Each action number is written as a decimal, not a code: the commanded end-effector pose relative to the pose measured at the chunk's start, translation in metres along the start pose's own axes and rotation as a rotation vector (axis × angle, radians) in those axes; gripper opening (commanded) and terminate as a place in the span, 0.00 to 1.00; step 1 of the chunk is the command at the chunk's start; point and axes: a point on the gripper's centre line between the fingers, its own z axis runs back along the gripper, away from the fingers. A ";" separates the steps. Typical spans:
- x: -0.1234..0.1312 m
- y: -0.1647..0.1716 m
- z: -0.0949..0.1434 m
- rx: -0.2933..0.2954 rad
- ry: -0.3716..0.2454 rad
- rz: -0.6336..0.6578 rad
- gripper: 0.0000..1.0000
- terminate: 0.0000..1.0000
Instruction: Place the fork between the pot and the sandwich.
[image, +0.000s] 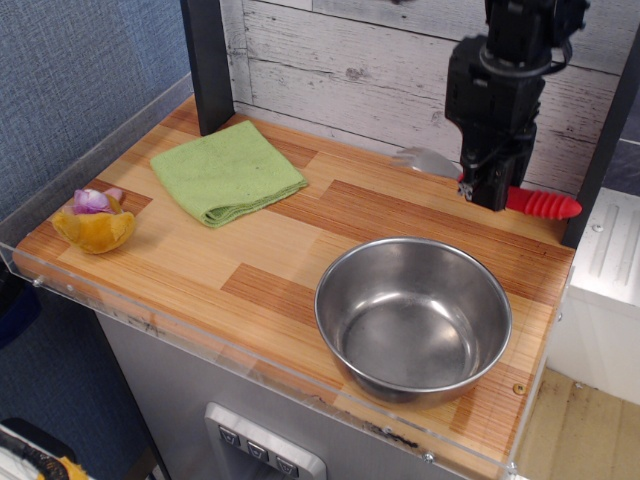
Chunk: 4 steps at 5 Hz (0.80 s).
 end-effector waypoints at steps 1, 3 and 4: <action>0.002 0.008 0.077 -0.097 0.010 0.007 0.00 0.00; 0.038 0.036 0.102 -0.114 -0.008 0.057 0.00 0.00; 0.070 0.057 0.108 -0.117 -0.034 0.084 0.00 0.00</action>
